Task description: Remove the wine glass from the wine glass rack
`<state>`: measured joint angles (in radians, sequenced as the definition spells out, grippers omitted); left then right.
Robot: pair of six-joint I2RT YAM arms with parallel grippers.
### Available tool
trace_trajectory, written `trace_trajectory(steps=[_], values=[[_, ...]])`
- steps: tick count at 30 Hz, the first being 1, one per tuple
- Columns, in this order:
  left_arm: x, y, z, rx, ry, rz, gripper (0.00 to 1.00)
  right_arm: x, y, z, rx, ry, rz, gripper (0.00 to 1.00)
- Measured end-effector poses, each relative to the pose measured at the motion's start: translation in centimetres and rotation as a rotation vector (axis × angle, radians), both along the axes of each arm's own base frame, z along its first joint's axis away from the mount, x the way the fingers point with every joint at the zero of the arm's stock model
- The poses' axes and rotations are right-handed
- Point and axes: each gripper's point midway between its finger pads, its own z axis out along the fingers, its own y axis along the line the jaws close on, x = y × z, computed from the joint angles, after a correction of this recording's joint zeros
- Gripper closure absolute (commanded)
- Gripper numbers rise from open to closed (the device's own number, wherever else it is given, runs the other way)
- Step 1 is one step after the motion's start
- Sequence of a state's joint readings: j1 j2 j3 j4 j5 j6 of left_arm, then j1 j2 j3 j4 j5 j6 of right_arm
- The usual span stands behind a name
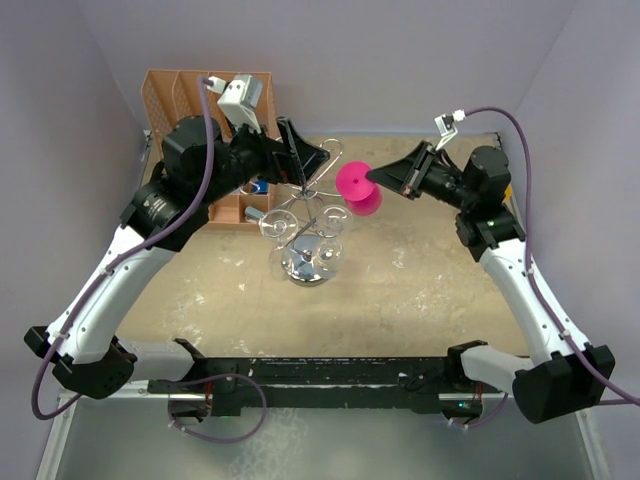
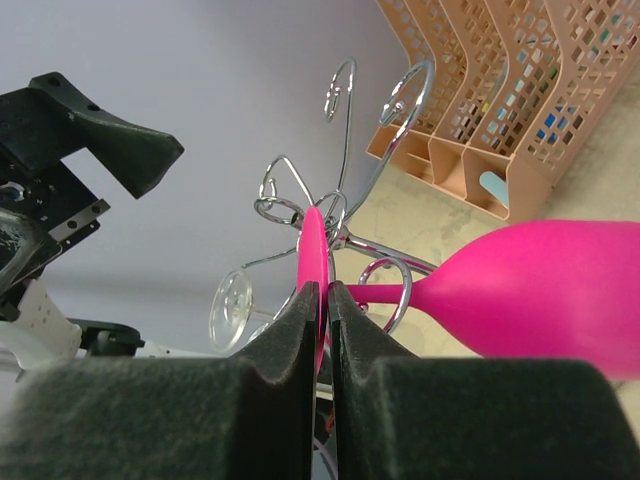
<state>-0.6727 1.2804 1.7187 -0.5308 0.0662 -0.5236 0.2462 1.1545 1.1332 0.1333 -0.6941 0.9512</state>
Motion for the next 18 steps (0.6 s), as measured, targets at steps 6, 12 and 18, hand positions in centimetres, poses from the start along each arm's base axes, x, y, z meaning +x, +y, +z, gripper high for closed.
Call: trace_trajectory(steps=[6,12,18], values=[[-0.1,-0.2,-0.1,-0.015,0.007,-0.008,0.01,-0.4,-0.7,-0.4,0.011,0.017,-0.015,0.92],[-0.1,-0.2,0.1,-0.019,0.003,-0.008,0.01,-0.9,-1.1,-1.1,0.019,0.033,-0.020,0.94],[-0.1,-0.2,0.1,-0.021,0.003,-0.008,0.01,-1.4,-1.0,-1.3,0.020,0.040,0.009,0.94]])
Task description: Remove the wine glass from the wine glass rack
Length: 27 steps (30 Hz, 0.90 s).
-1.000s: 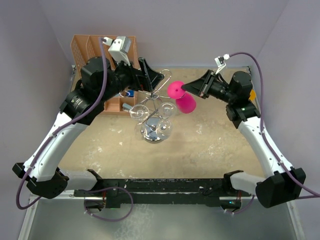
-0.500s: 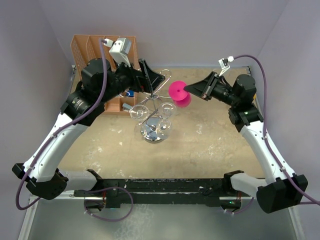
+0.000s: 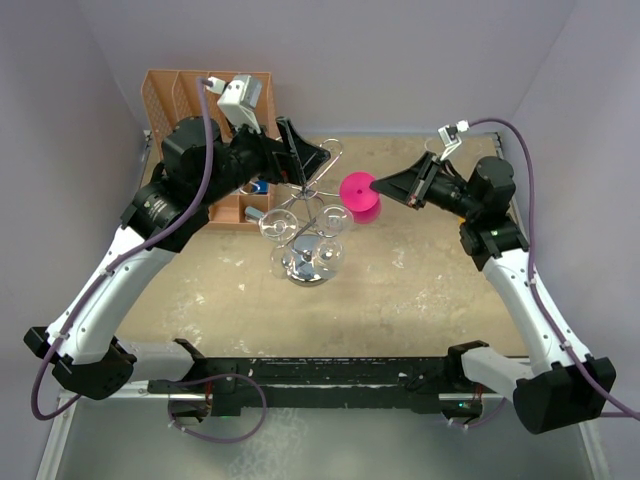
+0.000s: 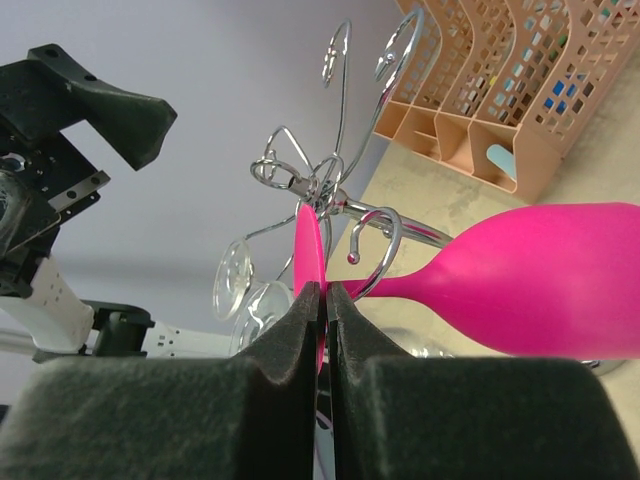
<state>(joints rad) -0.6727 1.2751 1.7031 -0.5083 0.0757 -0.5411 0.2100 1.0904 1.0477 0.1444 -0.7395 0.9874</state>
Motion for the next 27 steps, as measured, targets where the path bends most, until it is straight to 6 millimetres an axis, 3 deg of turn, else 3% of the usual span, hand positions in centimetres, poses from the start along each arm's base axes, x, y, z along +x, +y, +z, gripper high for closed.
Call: trace_trajectory(steps=[16,27], values=[[0.2,-0.3,-0.2,-0.017,0.006,-0.002,0.01,0.0,1.1,0.0,-0.025,-0.020,0.111,0.97],[0.3,-0.3,-0.5,-0.012,0.010,-0.001,0.01,0.3,3.4,0.8,0.018,-0.006,0.199,1.00]])
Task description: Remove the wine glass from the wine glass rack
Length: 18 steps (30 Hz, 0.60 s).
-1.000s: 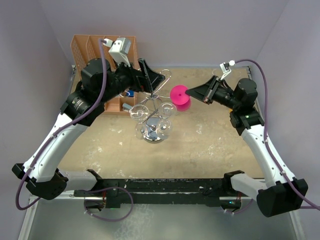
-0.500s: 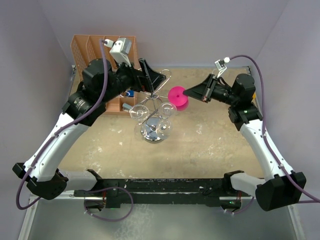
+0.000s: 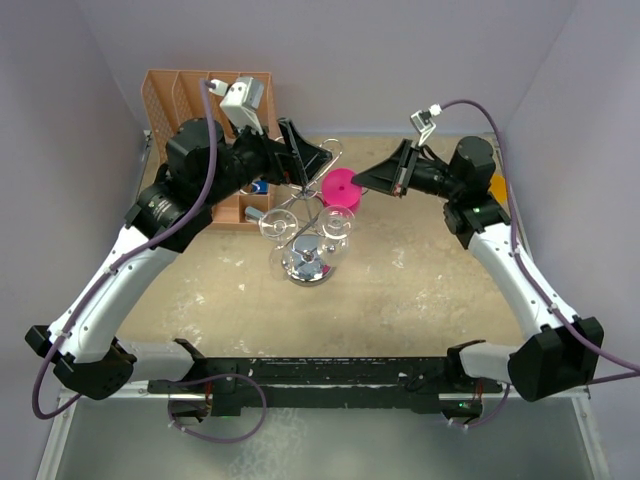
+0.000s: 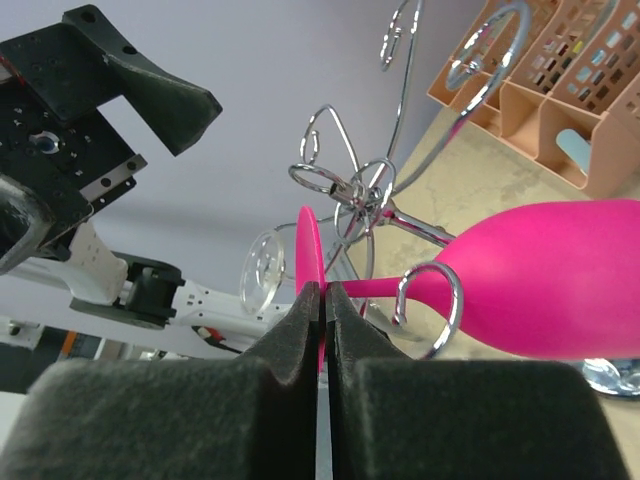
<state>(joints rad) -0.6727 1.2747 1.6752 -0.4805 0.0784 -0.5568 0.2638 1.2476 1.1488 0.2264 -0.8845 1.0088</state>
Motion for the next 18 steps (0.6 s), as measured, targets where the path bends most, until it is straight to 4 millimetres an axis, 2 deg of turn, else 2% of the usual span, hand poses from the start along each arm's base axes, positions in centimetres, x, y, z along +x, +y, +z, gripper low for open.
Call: trace_trajectory(steps=[4,18], values=[[-0.1,0.1,-0.1,0.004,0.003,0.003,0.01,0.5,0.6,0.6,0.014,0.000,0.007,1.00],[-0.4,0.6,0.0,0.017,-0.008,0.006,0.01,2.0,0.4,3.2,0.100,-0.009,-0.072,1.00]])
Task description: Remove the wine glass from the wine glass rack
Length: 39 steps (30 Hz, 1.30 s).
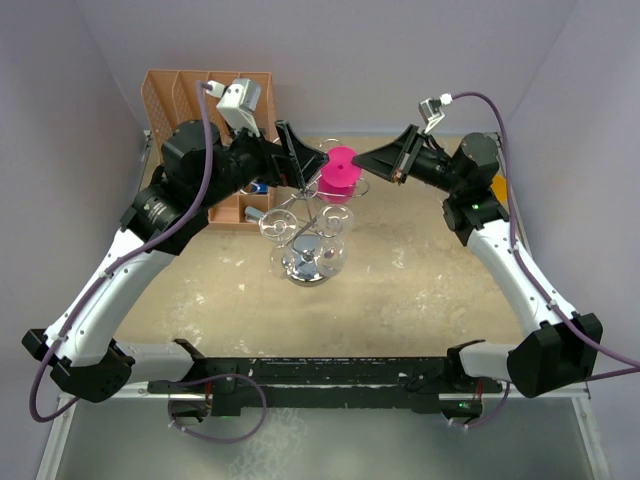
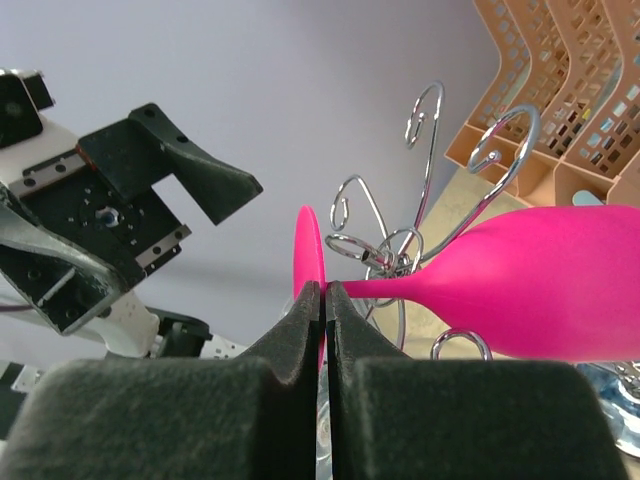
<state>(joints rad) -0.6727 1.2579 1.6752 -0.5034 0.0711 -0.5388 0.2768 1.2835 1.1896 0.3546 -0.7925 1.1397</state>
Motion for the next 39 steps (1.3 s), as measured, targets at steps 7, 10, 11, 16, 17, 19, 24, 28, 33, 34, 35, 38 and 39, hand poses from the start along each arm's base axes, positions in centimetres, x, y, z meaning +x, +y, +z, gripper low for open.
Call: trace_trajectory(steps=[7,10,11,16,17,19,24,28,33,34,35,38,39], values=[[0.3,-0.6,-0.1,0.001,0.007,-0.016,0.03,1.0,-0.4,0.5,0.027,0.016,-0.058,1.00],[0.5,-1.5,0.0,-0.018,0.021,-0.044,0.08,1.6,-1.0,0.7,0.029,0.014,-0.103,1.00],[0.5,-1.9,0.0,-0.027,0.026,-0.057,0.10,1.7,-1.2,0.7,0.028,0.012,-0.115,1.00],[0.6,-4.0,0.3,-0.104,0.067,-0.131,0.19,1.5,-3.2,2.3,0.028,-0.042,-0.205,1.00],[0.5,-4.4,0.5,-0.125,0.073,-0.144,0.21,1.2,-3.6,2.9,0.030,-0.062,-0.218,1.00],[0.4,-5.1,1.0,-0.175,0.082,-0.177,0.24,0.7,-4.2,3.9,0.033,-0.101,-0.241,1.00],[-0.1,-6.7,2.5,-0.311,0.107,-0.258,0.35,-0.8,-4.9,5.8,0.038,-0.181,-0.257,1.00],[-0.4,-7.8,3.7,-0.411,0.125,-0.319,0.52,-1.8,-5.1,6.7,0.041,-0.218,-0.260,1.00],[-0.7,-9.0,4.4,-0.494,0.145,-0.387,0.60,-3.2,-5.6,8.5,0.062,-0.283,-0.276,1.00],[-0.9,-9.2,4.5,-0.502,0.146,-0.398,0.60,-3.4,-5.7,8.7,0.066,-0.293,-0.278,1.00],[-1.0,-9.4,4.5,-0.509,0.150,-0.408,0.61,-3.6,-5.8,9.0,0.069,-0.303,-0.279,1.00],[-1.7,-9.9,4.6,-0.522,0.158,-0.439,0.73,-4.0,-5.9,9.4,0.075,-0.323,-0.280,1.00],[-1.8,-10.0,4.7,-0.526,0.160,-0.445,0.79,-4.1,-5.9,9.5,0.075,-0.329,-0.281,1.00]])
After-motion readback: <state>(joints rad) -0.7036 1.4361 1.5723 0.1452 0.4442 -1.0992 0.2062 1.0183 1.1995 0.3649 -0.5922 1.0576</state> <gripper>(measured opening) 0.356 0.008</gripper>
